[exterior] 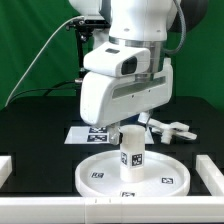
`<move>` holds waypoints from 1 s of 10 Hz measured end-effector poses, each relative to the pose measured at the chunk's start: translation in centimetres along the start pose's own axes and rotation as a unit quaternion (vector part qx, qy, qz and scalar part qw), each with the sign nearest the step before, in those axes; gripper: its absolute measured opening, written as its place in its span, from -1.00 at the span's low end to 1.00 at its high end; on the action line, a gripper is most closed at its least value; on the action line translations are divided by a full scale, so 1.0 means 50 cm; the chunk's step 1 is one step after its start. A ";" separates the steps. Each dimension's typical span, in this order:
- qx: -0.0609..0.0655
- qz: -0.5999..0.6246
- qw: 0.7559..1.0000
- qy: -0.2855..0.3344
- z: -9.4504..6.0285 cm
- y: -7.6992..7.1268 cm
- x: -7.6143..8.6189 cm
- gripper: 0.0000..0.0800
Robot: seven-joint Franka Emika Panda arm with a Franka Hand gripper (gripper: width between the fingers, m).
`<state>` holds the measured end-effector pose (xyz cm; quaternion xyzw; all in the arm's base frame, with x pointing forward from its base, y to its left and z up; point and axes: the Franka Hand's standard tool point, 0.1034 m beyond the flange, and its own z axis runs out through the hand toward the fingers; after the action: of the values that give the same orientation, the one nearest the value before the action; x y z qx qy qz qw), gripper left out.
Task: Assemble round table
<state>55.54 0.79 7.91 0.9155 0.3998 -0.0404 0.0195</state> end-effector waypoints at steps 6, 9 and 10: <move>-0.005 0.188 0.982 0.019 0.002 0.000 0.008 0.02; 0.018 0.404 0.914 0.032 0.000 -0.008 0.022 0.02; 0.032 0.465 0.884 0.028 -0.003 -0.016 0.039 0.02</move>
Offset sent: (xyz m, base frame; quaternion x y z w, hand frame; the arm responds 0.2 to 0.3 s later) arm 0.0000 0.0000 0.0000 0.0000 0.0000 0.1938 0.9810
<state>56.29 2.78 7.87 0.9973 -0.0725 -0.0143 -0.0042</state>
